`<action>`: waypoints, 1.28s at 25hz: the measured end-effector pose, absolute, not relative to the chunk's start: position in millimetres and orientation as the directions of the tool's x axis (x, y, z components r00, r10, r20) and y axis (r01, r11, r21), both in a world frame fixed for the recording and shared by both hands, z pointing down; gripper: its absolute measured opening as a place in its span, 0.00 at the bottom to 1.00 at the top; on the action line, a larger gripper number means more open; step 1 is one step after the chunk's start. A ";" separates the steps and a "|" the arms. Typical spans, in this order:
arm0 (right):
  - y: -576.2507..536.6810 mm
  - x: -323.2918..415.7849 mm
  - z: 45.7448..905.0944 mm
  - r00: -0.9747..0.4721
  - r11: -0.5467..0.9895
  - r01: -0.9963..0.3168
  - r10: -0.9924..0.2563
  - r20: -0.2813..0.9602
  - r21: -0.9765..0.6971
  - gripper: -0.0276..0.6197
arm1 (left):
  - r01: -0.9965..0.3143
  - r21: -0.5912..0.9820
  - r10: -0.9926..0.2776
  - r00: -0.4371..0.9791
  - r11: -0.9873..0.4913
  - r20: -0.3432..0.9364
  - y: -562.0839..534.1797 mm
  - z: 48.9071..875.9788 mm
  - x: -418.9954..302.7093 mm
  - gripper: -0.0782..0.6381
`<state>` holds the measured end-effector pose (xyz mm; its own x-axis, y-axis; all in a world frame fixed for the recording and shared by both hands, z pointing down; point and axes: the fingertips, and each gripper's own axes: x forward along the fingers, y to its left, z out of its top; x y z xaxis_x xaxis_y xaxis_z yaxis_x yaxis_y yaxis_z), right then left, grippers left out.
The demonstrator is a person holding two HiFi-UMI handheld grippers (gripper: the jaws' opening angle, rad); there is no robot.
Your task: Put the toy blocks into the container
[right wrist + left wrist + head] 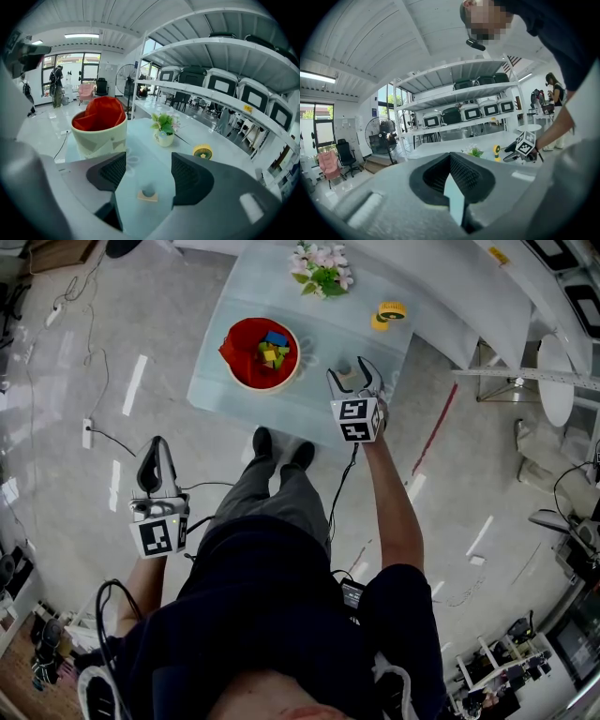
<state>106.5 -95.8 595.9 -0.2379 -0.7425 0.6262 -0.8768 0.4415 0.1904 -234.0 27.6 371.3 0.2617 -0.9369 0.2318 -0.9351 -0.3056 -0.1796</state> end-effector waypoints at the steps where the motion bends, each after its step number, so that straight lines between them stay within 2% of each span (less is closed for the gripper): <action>1: -95.1 109.0 601.4 -0.234 0.445 -0.874 -0.736 0.636 0.194 0.51 | -0.933 -0.185 -0.936 0.263 -0.309 0.234 27.9 372.5 -234.0 0.11; 12: -87.8 132.1 667.1 -0.182 0.452 -0.873 -0.651 0.737 0.184 0.51 | -0.932 -0.192 -0.930 0.250 -0.306 0.268 29.7 374.8 -226.3 0.11; 32: -89.7 144.3 739.3 -0.145 0.430 -0.892 -0.561 0.815 0.137 0.53 | -0.920 -0.233 -0.920 0.236 -0.315 0.313 27.6 390.1 -223.9 0.11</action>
